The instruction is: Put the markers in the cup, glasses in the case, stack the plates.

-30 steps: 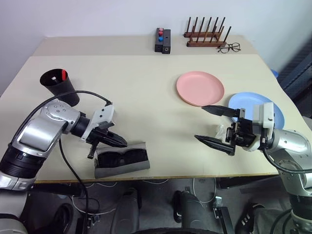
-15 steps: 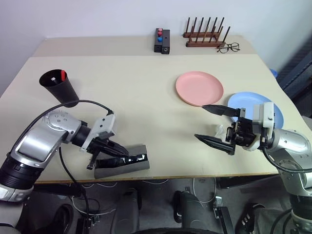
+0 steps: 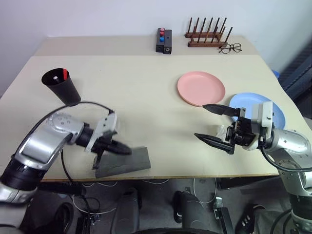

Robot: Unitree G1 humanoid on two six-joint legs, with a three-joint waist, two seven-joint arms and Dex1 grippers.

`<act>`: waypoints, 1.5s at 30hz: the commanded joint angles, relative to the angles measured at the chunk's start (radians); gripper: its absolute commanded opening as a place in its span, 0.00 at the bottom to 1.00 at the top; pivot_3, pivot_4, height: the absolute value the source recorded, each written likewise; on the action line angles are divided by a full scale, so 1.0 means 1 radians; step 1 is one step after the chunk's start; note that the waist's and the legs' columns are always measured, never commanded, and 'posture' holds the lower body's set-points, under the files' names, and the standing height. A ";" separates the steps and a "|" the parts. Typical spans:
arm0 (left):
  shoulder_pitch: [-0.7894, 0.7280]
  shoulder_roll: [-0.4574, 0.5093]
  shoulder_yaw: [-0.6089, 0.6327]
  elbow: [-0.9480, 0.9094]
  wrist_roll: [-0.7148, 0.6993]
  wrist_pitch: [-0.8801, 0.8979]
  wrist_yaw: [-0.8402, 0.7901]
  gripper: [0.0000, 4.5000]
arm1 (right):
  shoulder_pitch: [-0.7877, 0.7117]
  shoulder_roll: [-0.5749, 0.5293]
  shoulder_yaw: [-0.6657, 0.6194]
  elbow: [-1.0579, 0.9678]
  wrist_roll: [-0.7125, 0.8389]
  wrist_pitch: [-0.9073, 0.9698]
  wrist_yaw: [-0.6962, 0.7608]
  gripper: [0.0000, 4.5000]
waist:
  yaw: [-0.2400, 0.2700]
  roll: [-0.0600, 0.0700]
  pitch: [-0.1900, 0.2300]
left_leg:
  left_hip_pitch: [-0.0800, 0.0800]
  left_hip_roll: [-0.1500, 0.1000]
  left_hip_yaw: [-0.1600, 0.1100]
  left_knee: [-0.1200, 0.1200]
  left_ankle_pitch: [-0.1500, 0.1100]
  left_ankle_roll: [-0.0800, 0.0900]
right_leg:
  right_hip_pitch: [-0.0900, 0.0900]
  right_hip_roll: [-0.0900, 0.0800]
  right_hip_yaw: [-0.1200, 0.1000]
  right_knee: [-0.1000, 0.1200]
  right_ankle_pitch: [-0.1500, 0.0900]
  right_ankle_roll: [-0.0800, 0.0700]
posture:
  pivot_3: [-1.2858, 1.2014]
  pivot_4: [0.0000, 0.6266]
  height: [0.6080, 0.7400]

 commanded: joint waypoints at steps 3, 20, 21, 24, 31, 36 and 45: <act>-0.170 -0.055 0.136 0.146 -0.080 0.010 0.027 0.13 | -0.042 -0.023 -0.005 0.033 -0.031 0.047 -0.047 0.98 | 0.000 0.000 0.000 | 0.000 0.000 0.000 0.000 0.000 0.000 | 0.000 0.000 0.000 0.000 0.000 -0.001 | 0.52 0.24 1.00; -0.268 -0.198 0.284 0.270 -0.238 -0.046 -0.003 0.99 | -0.038 -0.143 -0.050 0.042 -0.150 0.297 -0.250 0.98 | -0.010 0.000 0.000 | 0.000 0.000 0.000 0.000 0.000 0.000 | 0.000 0.000 0.000 0.001 0.002 -0.002 | 0.52 0.24 1.00; -0.265 -0.203 0.286 0.269 -0.232 -0.056 0.007 0.99 | -0.055 -0.137 -0.051 0.060 -0.166 0.289 -0.271 0.98 | -0.010 0.000 0.000 | 0.000 0.000 0.000 0.000 0.000 0.000 | 0.000 0.000 0.000 0.001 0.002 -0.002 | 0.52 0.24 1.00; -0.249 -0.199 0.283 0.249 -0.252 -0.031 -0.003 0.99 | -0.116 -0.124 -0.018 0.124 -0.241 0.261 -0.335 0.98 | -0.011 0.000 0.000 | 0.000 0.000 0.000 0.001 0.000 0.000 | 0.001 0.000 0.000 0.001 0.002 -0.002 | 0.52 0.24 1.00; -0.176 -0.189 0.287 0.165 -0.284 -0.040 -0.042 0.99 | -0.225 -0.152 0.061 0.327 -0.387 0.395 -0.430 0.98 | -0.009 0.000 0.000 | 0.000 0.000 0.000 0.001 0.000 0.000 | 0.000 0.000 0.000 0.001 0.002 -0.002 | 0.52 0.24 1.00; -0.165 -0.183 0.288 0.154 -0.288 -0.037 -0.028 0.99 | -0.233 -0.150 0.108 0.370 -0.422 0.473 -0.420 0.98 | -0.012 0.000 0.000 | 0.000 0.000 0.000 0.001 0.000 0.000 | 0.000 0.000 0.000 0.001 0.002 -0.002 | 0.52 0.24 1.00; -0.148 -0.156 0.276 0.153 -0.260 -0.051 -0.018 1.00 | -0.266 -0.157 0.140 0.454 -0.466 0.528 -0.404 0.34 | -0.012 0.000 0.000 | 0.000 0.000 0.000 0.001 0.000 0.000 | 0.000 0.000 0.000 0.001 0.002 -0.002 | 0.52 0.24 1.00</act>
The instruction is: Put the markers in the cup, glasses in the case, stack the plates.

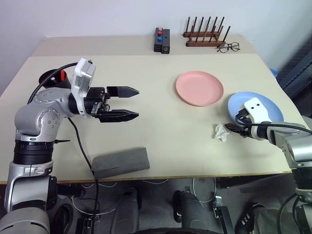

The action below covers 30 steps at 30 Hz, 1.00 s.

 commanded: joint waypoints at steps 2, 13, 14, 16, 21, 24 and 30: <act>0.000 0.032 0.002 -0.016 0.022 -0.014 0.014 1.00 | -0.032 -0.020 -0.011 0.035 -0.044 -0.022 -0.008 0.13 | 0.001 0.000 0.000 | 0.000 0.000 0.000 0.000 0.000 0.000 | 0.000 0.000 0.000 0.000 0.000 0.000 | 0.52 0.24 1.00; 0.013 0.036 -0.005 0.013 0.071 -0.082 0.023 1.00 | -0.151 0.032 -0.042 0.063 -0.105 -0.290 -0.054 0.01 | -0.001 0.000 0.000 | 0.000 0.000 0.000 0.000 0.000 0.000 | 0.000 0.000 0.000 0.000 0.000 0.000 | 0.52 0.24 1.00; 0.007 0.035 -0.007 0.012 0.073 -0.081 0.028 1.00 | -0.168 0.055 -0.036 0.071 -0.109 -0.320 -0.063 0.01 | -0.003 0.000 0.000 | 0.000 0.000 0.000 -0.001 0.000 0.000 | 0.000 0.000 0.000 0.000 0.000 0.000 | 0.52 0.24 1.00; -0.001 0.034 -0.012 0.007 0.074 -0.077 0.037 1.00 | -0.200 0.096 -0.021 0.083 -0.117 -0.365 -0.077 0.01 | -0.006 0.000 0.000 | 0.000 0.000 0.000 -0.001 0.000 0.000 | 0.000 0.000 0.000 0.000 0.000 0.000 | 0.52 0.24 1.00; -0.006 0.036 -0.018 0.021 0.116 -0.109 0.079 1.00 | -0.287 0.188 0.055 0.141 -0.165 -0.487 -0.066 0.01 | -0.008 0.000 0.000 | 0.000 0.000 0.000 -0.002 0.000 0.000 | -0.001 0.000 0.000 0.000 0.000 0.000 | 0.52 0.24 1.00; 0.005 0.034 -0.026 0.044 0.178 -0.160 0.127 1.00 | -0.341 0.241 0.101 0.229 -0.200 -0.581 -0.068 0.01 | -0.009 0.000 0.000 | 0.000 0.000 0.000 -0.002 0.000 0.000 | -0.001 0.000 0.000 0.000 0.000 0.000 | 0.52 0.24 1.00; 0.068 0.029 -0.004 0.010 0.198 -0.179 0.195 1.00 | -0.407 0.307 0.152 0.360 -0.248 -0.685 -0.052 0.01 | -0.008 0.000 0.000 | 0.000 0.000 0.000 -0.004 0.000 0.000 | -0.001 0.000 0.000 0.000 0.000 0.001 | 0.52 0.24 1.00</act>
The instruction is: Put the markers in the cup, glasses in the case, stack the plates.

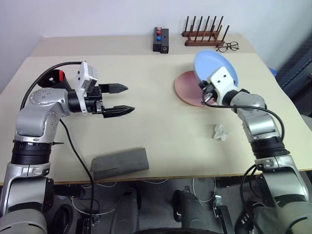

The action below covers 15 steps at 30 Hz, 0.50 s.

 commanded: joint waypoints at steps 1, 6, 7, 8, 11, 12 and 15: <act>0.027 0.002 0.028 -0.066 -0.017 0.001 0.024 1.00 | -0.029 0.013 0.005 0.031 -0.020 -0.064 0.016 0.01 | 0.001 0.000 0.000 | 0.000 0.000 0.000 0.000 0.000 0.000 | 0.000 0.000 0.000 0.000 0.001 0.002 | 0.52 0.24 1.00; 0.052 0.003 0.040 -0.105 -0.045 0.029 0.048 1.00 | -0.008 0.024 0.036 0.047 -0.048 -0.073 0.058 0.01 | 0.001 0.000 0.000 | 0.000 0.000 0.000 -0.001 0.000 -0.001 | 0.000 0.000 0.000 0.000 0.001 0.002 | 0.52 0.24 1.00; 0.056 0.004 0.040 -0.110 -0.049 0.032 0.048 1.00 | 0.002 0.021 0.049 0.035 -0.054 -0.070 0.074 0.01 | 0.001 0.000 0.000 | 0.000 0.000 0.000 -0.001 0.000 -0.001 | 0.000 0.000 0.000 0.000 0.001 0.002 | 0.52 0.24 1.00; 0.058 0.005 0.041 -0.114 -0.053 0.035 0.049 1.00 | 0.014 0.015 0.064 0.025 -0.067 -0.079 0.087 0.01 | 0.000 0.000 0.000 | 0.000 0.000 0.000 -0.001 0.000 -0.001 | 0.000 0.000 0.000 0.000 0.001 0.002 | 0.52 0.24 1.00; 0.055 0.006 0.042 -0.112 -0.060 0.037 0.050 1.00 | 0.022 0.020 0.051 0.010 -0.038 -0.048 0.128 0.01 | 0.000 0.000 0.000 | 0.000 0.000 0.000 -0.001 0.000 -0.001 | 0.000 0.000 0.000 0.000 0.001 0.002 | 0.52 0.24 1.00; 0.052 0.005 0.042 -0.110 -0.061 0.037 0.050 1.00 | 0.017 0.021 0.042 0.005 -0.027 -0.046 0.138 0.01 | 0.000 0.000 0.000 | 0.000 0.000 0.000 -0.001 0.000 -0.001 | 0.000 0.000 0.000 0.000 0.001 0.002 | 0.52 0.24 1.00; 0.042 0.005 0.037 -0.101 -0.060 0.035 0.048 1.00 | -0.002 0.029 0.000 -0.010 0.041 0.008 0.187 0.20 | 0.000 0.000 0.000 | 0.000 0.000 0.000 -0.001 0.000 -0.001 | 0.000 0.000 0.000 0.000 0.001 0.002 | 0.52 0.24 1.00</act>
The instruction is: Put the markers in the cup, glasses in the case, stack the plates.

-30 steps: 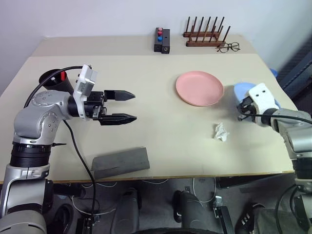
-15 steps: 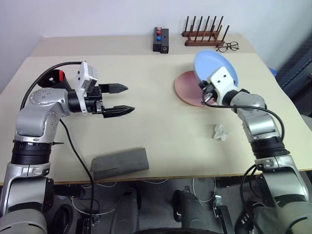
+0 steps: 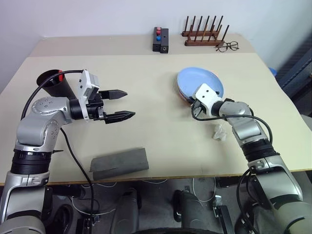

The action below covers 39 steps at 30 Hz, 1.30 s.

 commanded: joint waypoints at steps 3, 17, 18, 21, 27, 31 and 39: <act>-0.026 0.003 0.019 -0.009 -0.012 -0.012 -0.005 1.00 | -0.043 0.000 -0.075 -0.064 0.073 0.047 0.039 0.54 | 0.000 0.000 0.000 | 0.000 0.000 0.000 0.000 0.000 0.000 | 0.000 0.000 0.000 0.000 0.000 0.000 | 0.52 0.24 1.00; -0.014 0.021 0.030 -0.017 -0.061 0.034 -0.051 1.00 | 0.222 -0.237 -0.276 -0.557 0.371 0.470 0.168 1.00 | 0.020 0.000 0.000 | 0.000 0.000 0.000 0.000 0.000 0.000 | 0.000 0.000 0.000 0.000 0.000 0.000 | 0.52 0.24 1.00; -0.014 0.023 0.029 -0.017 -0.065 0.038 -0.055 1.00 | 0.262 -0.274 -0.263 -0.623 0.394 0.525 0.191 1.00 | 0.020 0.000 0.000 | -0.001 0.000 0.000 0.000 0.000 0.000 | 0.000 0.000 0.000 0.000 -0.002 -0.001 | 0.52 0.24 1.00; -0.020 0.022 0.018 -0.025 -0.078 0.057 -0.069 1.00 | 0.309 -0.313 -0.275 -0.677 0.419 0.665 0.142 1.00 | 0.002 0.000 0.000 | 0.000 0.000 0.000 0.000 0.000 0.000 | 0.000 0.000 0.000 0.000 -0.002 -0.003 | 0.52 0.24 1.00; -0.030 0.016 0.003 -0.012 -0.062 0.040 -0.080 1.00 | 0.425 -0.419 -0.258 -0.708 0.400 0.735 0.168 1.00 | 0.008 0.000 0.000 | 0.003 0.000 0.000 0.000 0.000 0.000 | 0.001 0.000 0.001 -0.001 -0.001 -0.004 | 0.52 0.24 1.00; -0.029 0.013 0.003 -0.014 -0.061 0.039 -0.082 1.00 | 0.465 -0.440 -0.192 -0.660 0.320 0.661 0.151 1.00 | 0.010 0.000 0.000 | 0.003 0.000 0.000 0.000 0.000 0.000 | 0.001 0.000 0.001 -0.002 -0.001 -0.005 | 0.52 0.24 1.00; -0.019 0.027 0.014 -0.035 -0.068 0.052 -0.076 1.00 | 0.434 -0.409 -0.144 -0.569 0.257 0.577 0.124 0.60 | 0.009 0.000 0.000 | 0.003 0.000 0.000 0.000 0.000 0.000 | 0.001 0.000 0.001 -0.002 -0.001 -0.005 | 0.52 0.24 1.00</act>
